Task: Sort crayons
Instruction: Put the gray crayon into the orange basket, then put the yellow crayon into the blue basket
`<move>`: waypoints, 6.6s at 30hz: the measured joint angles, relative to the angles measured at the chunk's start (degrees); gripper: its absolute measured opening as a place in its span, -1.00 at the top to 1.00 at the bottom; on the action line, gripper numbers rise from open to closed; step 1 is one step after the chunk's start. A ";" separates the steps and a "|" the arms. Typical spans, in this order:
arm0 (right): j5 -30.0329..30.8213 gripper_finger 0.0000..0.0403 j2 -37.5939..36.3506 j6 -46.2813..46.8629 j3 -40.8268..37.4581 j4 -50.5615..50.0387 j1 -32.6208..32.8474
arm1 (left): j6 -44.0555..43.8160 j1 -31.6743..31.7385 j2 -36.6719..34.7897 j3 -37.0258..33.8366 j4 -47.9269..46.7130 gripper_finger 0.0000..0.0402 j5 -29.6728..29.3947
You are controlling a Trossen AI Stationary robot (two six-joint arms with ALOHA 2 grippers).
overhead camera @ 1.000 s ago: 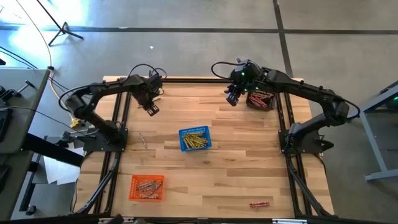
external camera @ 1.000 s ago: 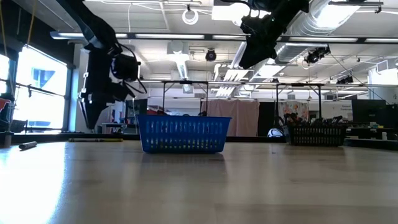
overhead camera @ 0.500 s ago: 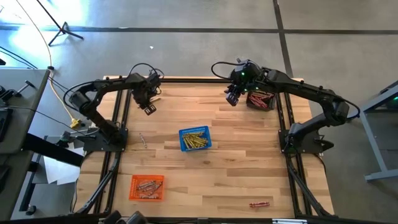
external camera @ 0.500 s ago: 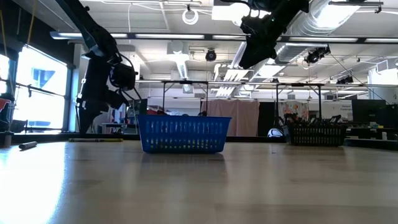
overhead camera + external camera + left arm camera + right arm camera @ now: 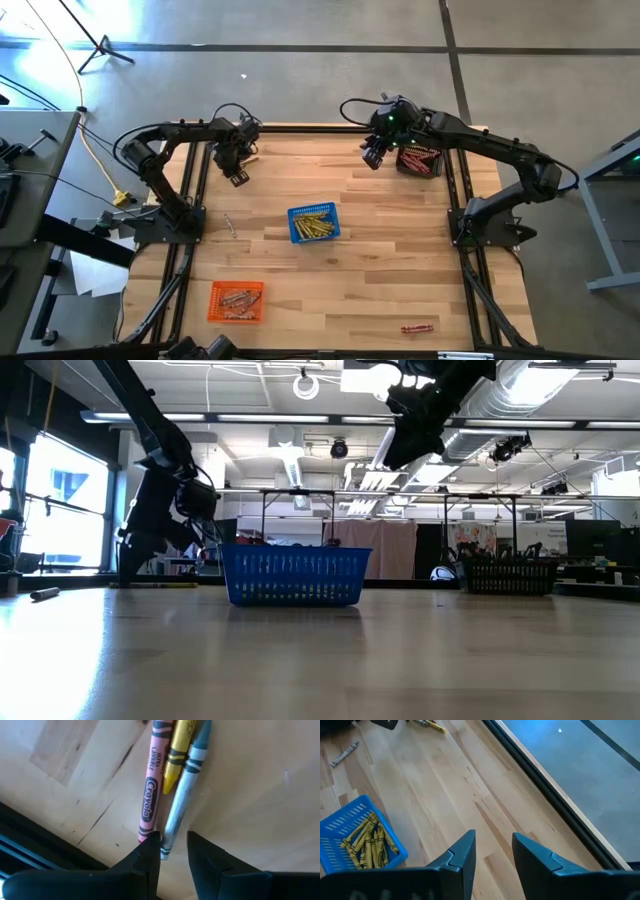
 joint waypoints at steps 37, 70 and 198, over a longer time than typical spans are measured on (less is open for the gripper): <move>0.00 0.44 0.00 4.78 0.00 0.33 0.13 | -31.90 -31.26 -26.08 2.68 -7.33 1.00 26.10; -0.02 0.44 0.44 3.74 0.00 -0.20 0.17 | -60.59 -90.12 -14.58 2.62 10.56 0.88 30.44; -6.55 0.44 13.57 6.87 0.00 5.51 -10.18 | -96.34 -91.56 -18.72 2.21 10.26 0.64 13.83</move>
